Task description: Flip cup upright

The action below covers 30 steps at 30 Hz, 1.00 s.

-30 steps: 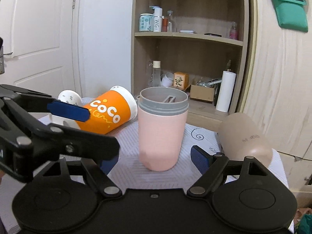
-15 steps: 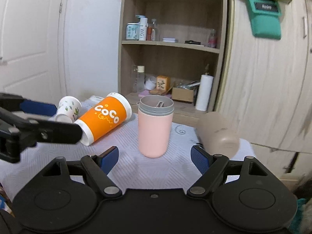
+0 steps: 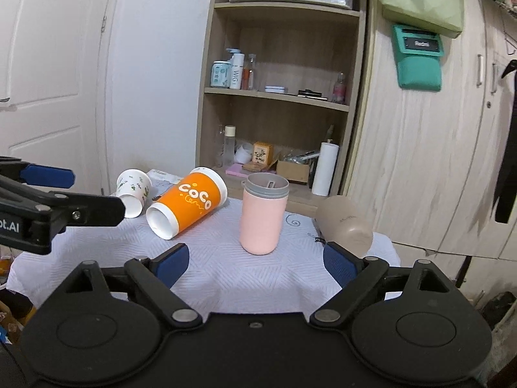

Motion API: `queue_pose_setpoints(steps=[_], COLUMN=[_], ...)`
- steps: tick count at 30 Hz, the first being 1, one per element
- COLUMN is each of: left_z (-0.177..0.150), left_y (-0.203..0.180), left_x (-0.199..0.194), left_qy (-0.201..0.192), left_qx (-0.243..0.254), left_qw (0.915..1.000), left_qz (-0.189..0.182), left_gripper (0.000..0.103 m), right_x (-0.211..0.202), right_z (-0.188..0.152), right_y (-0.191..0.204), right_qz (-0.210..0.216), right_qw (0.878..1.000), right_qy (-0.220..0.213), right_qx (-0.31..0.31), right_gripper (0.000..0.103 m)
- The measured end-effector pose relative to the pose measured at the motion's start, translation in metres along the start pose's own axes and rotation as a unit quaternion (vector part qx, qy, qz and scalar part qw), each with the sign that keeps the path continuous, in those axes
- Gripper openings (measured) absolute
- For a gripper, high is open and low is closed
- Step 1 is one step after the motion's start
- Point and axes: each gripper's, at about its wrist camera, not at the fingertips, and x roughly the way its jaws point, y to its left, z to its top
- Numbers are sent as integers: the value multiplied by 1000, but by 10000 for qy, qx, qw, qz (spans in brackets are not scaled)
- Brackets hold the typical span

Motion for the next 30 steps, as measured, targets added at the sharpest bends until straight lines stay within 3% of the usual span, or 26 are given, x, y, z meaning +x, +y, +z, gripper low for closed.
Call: queue_pose_setpoints(steps=[12, 15, 23, 30], left_z=[-8, -9, -13, -15], left_y=[3, 1, 2, 0], left_x=[-6, -4, 0, -4], left_qy=[333, 425, 602, 269], left_qx=[-186, -151, -123, -48], left_qw=[9978, 9965, 9947, 9952], left_qz=[543, 701, 827, 940], left_gripper=[103, 103, 103, 103], right_x=[-27, -29, -34, -46], right_z=[-14, -18, -20, -21], right_y=[1, -1, 4, 5], right_qz=[-242, -309, -694, -760], right_qw=[9991, 9985, 9965, 9952], right_qy=[-27, 9, 9, -121], right_qx=[347, 451, 462, 612], right_gripper=[94, 103, 103, 103])
